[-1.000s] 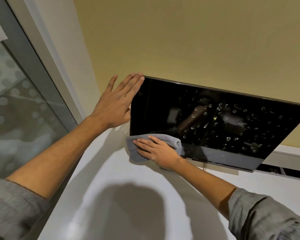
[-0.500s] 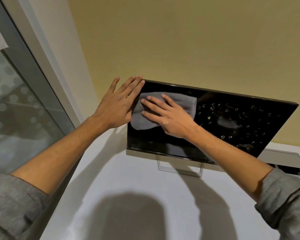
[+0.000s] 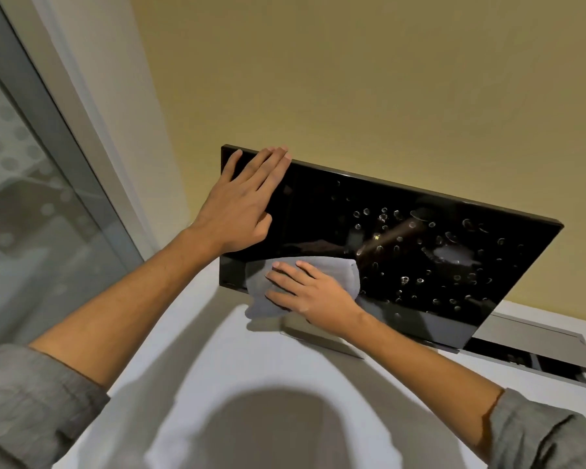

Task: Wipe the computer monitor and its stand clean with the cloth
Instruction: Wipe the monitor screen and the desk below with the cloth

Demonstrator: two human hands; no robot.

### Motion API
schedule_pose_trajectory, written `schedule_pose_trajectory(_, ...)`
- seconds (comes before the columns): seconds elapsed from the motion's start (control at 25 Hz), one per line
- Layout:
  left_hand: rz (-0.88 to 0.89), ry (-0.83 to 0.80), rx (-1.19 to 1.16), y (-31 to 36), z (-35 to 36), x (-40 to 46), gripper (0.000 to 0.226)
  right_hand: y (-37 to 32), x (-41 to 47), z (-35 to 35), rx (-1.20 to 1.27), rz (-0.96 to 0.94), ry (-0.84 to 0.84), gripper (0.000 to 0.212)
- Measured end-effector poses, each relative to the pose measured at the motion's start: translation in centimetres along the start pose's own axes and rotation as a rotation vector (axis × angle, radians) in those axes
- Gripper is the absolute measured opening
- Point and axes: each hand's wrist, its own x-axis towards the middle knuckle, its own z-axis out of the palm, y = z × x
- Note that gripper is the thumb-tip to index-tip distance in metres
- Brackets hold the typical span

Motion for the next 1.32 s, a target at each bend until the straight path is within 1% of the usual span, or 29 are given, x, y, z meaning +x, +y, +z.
schedule_pose_trajectory(0.12,-0.001,-0.002,-0.002,1.4,-0.4,0.9,0.082,3.1,-0.5,-5.4,0.000,0.116,0.167,0.038)
schedule_pose_trajectory(0.24,-0.023,0.022,-0.024,2.3,-0.8,1.5,0.077,7.9,-1.7,-9.2,-0.113,0.167,0.268,0.042)
schedule_pose_trajectory(0.32,-0.029,0.020,-0.017,3.2,-1.1,1.9,0.082,10.3,-2.8,-9.9,-0.196,0.167,0.224,0.042)
schedule_pose_trajectory(0.36,-0.028,0.020,-0.015,3.7,-1.1,2.1,0.083,10.8,-3.4,-9.6,-0.214,0.169,0.177,0.047)
schedule_pose_trajectory(0.44,-0.021,0.017,-0.013,4.6,-1.0,2.4,0.085,10.9,-4.8,-8.3,-0.203,0.168,0.070,0.063)
schedule_pose_trajectory(0.52,-0.008,0.004,-0.015,5.5,-0.8,2.6,0.086,9.6,-6.6,-6.2,-0.172,0.177,0.000,0.069)
schedule_pose_trajectory(0.72,-0.012,-0.023,-0.023,7.5,-0.2,3.1,0.093,3.3,-11.7,1.4,-0.158,0.151,-0.104,0.074)
schedule_pose_trajectory(0.8,-0.019,-0.021,-0.017,7.9,0.2,3.2,0.094,1.2,-13.0,3.0,-0.141,0.128,-0.171,0.074)
schedule_pose_trajectory(0.84,-0.017,-0.023,-0.014,8.1,0.3,3.2,0.094,0.6,-13.3,3.0,-0.123,0.120,-0.185,0.070)
schedule_pose_trajectory(0.88,-0.013,-0.025,-0.016,8.3,0.4,3.3,0.094,0.5,-13.4,2.7,-0.101,0.117,-0.168,0.065)
schedule_pose_trajectory(0.92,-0.009,-0.026,-0.021,8.4,0.3,3.4,0.094,0.7,-13.3,2.0,-0.083,0.120,-0.114,0.060)
schedule_pose_trajectory(1.04,0.017,-0.027,-0.040,8.9,-0.2,3.7,0.094,3.7,-12.5,-2.9,-0.068,0.186,0.087,0.047)
schedule_pose_trajectory(1.16,0.043,-0.014,-0.058,9.8,-0.8,4.5,0.095,9.0,-12.7,-8.2,-0.176,0.261,0.195,0.051)
schedule_pose_trajectory(1.24,0.061,-0.011,-0.065,10.9,-1.0,5.1,0.095,11.6,-13.7,-9.8,-0.274,0.279,0.146,0.053)
schedule_pose_trajectory(1.32,0.084,-0.008,-0.061,12.2,-1.0,5.7,0.094,12.6,-15.2,-9.5,-0.283,0.308,0.031,0.066)
